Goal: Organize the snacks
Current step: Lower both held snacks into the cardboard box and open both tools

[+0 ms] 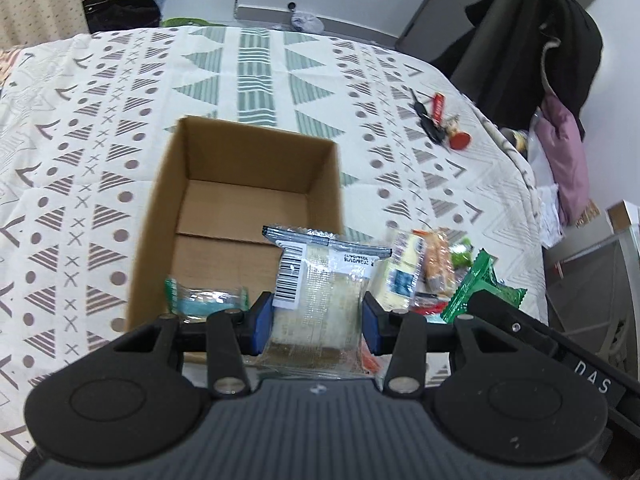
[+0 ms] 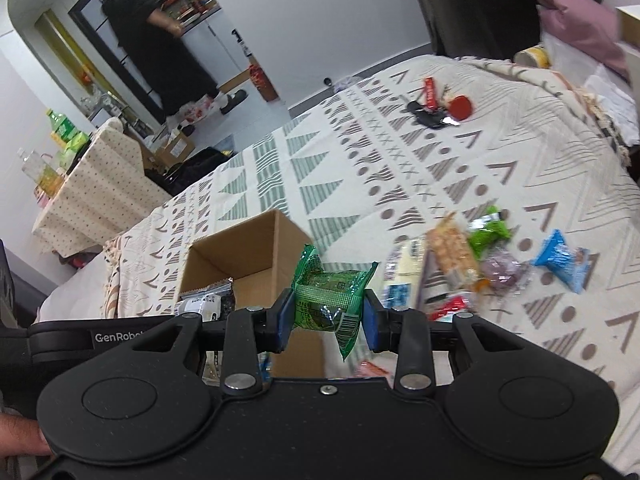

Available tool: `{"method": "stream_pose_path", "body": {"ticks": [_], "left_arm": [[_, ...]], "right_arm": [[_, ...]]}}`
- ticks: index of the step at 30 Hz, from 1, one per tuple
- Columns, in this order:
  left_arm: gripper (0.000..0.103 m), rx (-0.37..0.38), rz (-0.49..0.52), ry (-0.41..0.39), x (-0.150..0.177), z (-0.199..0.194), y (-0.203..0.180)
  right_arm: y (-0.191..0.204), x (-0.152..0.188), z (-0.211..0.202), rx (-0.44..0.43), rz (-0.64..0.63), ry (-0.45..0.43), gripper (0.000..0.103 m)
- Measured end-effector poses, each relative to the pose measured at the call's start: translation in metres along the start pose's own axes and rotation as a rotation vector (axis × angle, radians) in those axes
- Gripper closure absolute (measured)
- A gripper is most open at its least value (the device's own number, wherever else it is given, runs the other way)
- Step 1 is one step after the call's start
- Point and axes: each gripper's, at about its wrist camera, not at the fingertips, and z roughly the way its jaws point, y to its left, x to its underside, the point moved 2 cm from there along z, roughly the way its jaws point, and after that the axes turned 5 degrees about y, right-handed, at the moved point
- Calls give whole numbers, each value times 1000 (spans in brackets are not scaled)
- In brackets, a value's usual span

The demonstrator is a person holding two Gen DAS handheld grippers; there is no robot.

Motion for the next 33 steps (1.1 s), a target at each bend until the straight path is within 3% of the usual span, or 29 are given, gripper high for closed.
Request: {"method": "stream_pose_path", "body": {"ticks": [12,24,30,33], "left_arm": [[59,-11,-57,14,-21,9,50],[55,7,-54,20,-40,14,57],[35,-17,-53,11,-39,6,58],[28,-26,-56,11,-36,3,56]], "right_arm": [[51,-5,37,-13,-50,67,68],[67,-8,60,-22,-47,115,68],[64,-10,61,-45,-18,115,62],[58,-10,56,-44,4,113,51]]}}
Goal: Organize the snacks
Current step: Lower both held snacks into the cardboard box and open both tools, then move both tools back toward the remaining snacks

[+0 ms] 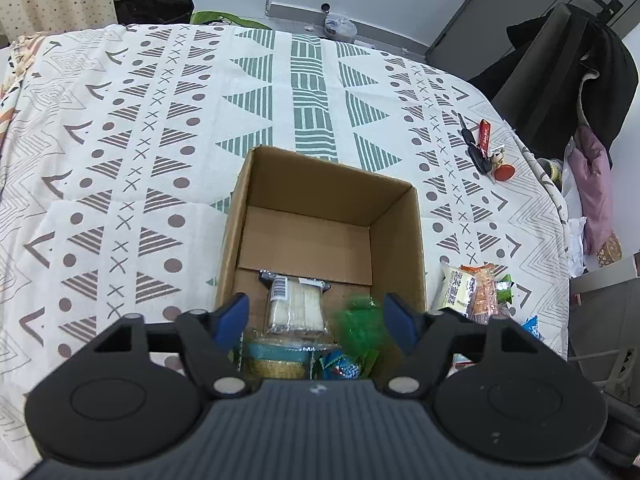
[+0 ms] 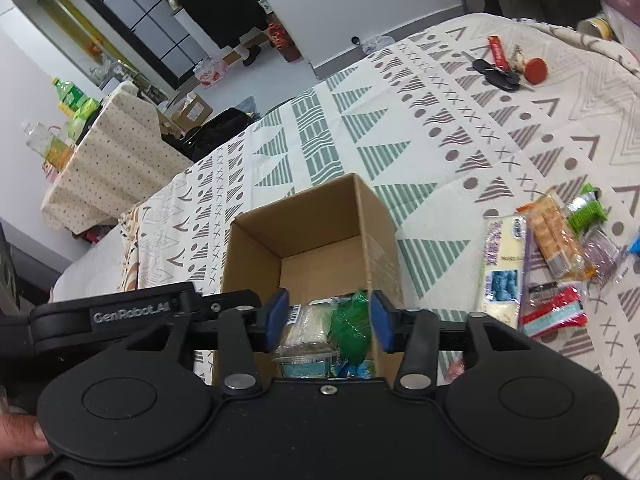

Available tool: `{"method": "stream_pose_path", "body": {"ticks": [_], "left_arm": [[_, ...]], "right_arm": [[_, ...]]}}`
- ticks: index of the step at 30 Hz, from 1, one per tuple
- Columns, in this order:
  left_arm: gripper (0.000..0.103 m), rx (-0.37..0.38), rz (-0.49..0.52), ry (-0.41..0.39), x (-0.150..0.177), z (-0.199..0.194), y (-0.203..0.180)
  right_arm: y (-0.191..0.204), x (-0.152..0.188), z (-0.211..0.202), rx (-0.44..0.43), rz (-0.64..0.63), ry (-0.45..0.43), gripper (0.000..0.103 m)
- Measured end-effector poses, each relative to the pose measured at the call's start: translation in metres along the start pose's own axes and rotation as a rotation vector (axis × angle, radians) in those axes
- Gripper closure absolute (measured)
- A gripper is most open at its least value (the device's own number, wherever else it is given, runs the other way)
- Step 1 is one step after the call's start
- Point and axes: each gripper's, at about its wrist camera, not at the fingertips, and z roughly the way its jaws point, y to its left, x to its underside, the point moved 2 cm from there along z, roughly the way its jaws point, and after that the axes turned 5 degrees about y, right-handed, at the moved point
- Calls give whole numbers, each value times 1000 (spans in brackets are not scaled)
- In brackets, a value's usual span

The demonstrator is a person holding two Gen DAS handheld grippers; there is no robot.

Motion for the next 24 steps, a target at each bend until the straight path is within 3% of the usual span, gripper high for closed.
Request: {"method": "stream_pose_path", "body": {"ticks": [8,18,24], "left_arm": [[19,-12,45,-3,14,-6,-21],[18,7,98,-1,38,-10,-62],[17,6,128,-3,52,-10,-87]], "right_arm": [[-27,9,-25,31,32,-35,42],[-78,22,-59,61,89,-77,27],[-104,31,-78,77,107,-98,25]]}}
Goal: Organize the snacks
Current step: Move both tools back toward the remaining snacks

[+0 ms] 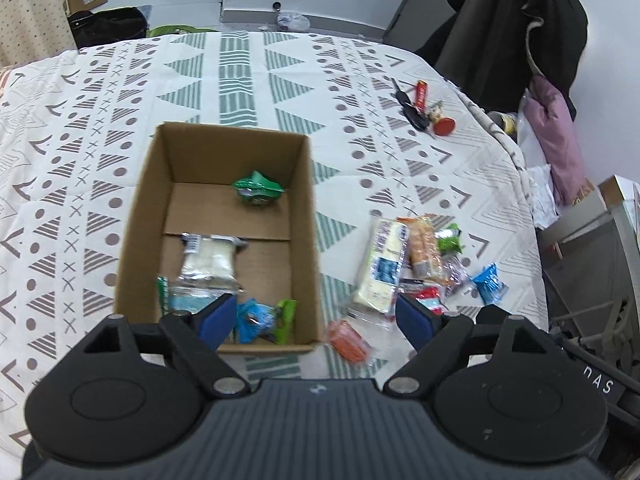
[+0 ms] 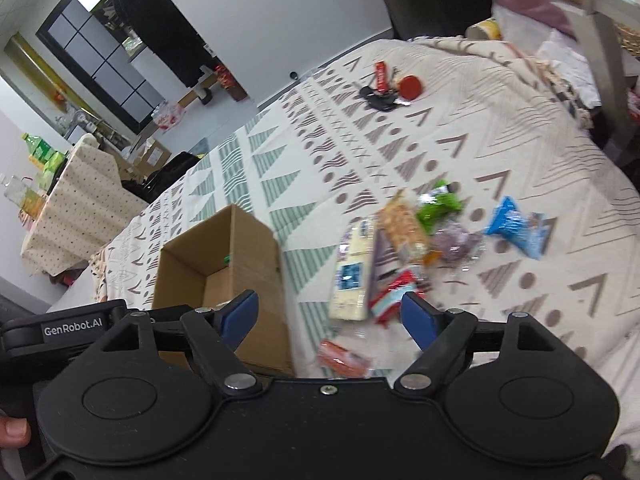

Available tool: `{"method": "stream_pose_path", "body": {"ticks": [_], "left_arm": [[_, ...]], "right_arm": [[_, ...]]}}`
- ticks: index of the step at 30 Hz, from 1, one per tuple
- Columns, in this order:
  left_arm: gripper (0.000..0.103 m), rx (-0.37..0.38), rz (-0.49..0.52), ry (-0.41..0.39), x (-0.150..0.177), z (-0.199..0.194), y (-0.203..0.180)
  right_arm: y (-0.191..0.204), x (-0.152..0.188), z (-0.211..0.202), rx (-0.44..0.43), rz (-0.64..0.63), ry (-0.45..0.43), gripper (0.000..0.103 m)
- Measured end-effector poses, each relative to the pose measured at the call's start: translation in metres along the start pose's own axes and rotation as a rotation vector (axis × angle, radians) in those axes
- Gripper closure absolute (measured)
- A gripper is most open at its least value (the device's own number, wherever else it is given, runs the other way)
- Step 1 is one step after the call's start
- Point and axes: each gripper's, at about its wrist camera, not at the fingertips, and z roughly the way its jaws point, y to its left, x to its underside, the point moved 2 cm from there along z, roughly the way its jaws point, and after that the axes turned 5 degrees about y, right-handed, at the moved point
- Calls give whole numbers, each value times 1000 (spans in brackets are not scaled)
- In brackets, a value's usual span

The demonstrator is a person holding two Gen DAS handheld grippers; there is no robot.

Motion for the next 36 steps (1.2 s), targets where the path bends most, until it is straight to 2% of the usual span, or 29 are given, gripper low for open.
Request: {"method": "stream_pose_path", "body": {"ticks": [14,20,26,36], "left_arm": [[17,6,46,3,20,12,-61],[17,5,62,-1,23,21,-85],[17,2,84,12,25,33,-101],[17,-21,68,37,28,63,-109]], "right_arm": [[-66,-2,-38,13,56,-40,15],[-91,-6,-51,33,85,-57,15],[-120,-6,-46,22,126,-46,15],[-154,-6,-26,0,105,-29,15]]}}
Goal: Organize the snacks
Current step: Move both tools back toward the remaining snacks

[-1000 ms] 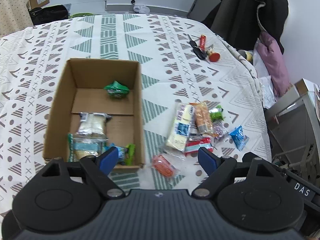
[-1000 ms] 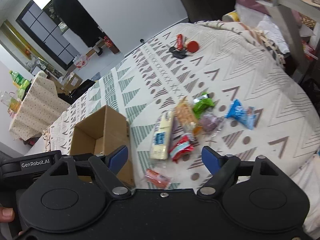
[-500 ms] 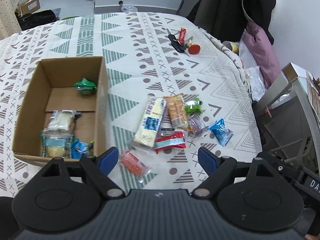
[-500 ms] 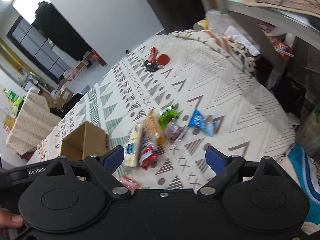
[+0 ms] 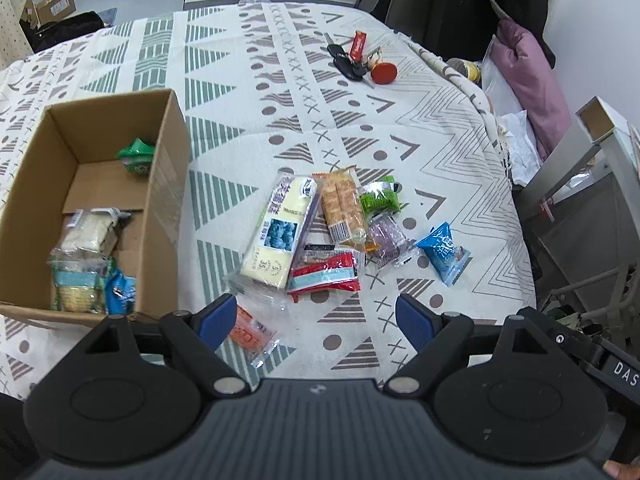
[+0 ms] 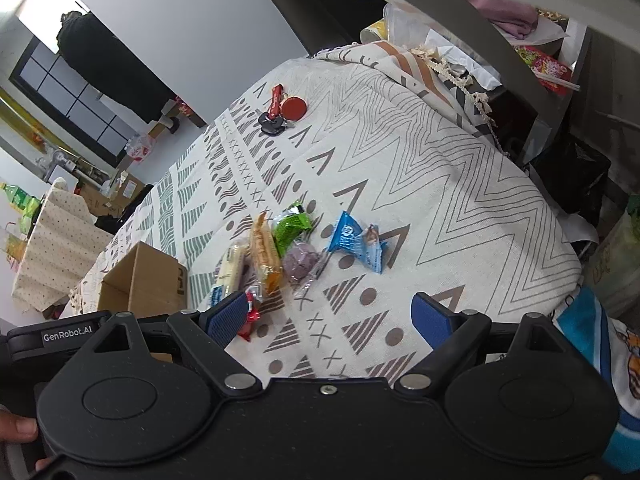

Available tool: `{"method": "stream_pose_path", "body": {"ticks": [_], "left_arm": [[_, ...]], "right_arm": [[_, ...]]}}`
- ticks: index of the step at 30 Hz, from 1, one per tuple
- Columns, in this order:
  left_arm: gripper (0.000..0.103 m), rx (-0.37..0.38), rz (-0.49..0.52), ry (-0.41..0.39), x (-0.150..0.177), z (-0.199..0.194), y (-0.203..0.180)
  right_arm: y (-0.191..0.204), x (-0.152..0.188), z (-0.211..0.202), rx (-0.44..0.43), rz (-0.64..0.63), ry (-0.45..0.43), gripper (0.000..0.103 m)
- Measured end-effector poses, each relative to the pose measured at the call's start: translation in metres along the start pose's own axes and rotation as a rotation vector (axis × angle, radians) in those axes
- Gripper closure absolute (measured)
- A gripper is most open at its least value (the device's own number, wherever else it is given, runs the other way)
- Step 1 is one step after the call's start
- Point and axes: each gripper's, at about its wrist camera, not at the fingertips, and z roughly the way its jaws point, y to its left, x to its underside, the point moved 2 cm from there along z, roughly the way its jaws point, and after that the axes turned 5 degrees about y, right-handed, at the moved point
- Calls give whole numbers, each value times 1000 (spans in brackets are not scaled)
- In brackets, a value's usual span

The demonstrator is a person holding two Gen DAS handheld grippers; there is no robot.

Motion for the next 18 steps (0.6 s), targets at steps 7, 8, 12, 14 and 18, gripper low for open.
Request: {"method": "stream_pose_path", "body": {"ticks": [7,8,12,14,18], "left_arm": [[20,3,2,14,-2,21,-4],[20,0,3,16,-3,24,-5],[21,-2,3,30,-9,38,-8],[25,4,-3,41,-12,46,-9],[34,17,7,66,-18,62,-16]], "right_arm": [[-19,-3,19,-33,15,7,22],[-21,-4,22,-28,11,5,22],[-25,-9,33,-23,7,12,22],[-27,-12,41,-23,12,22,23],[-32,-16,56,-29,28,44,29]]}}
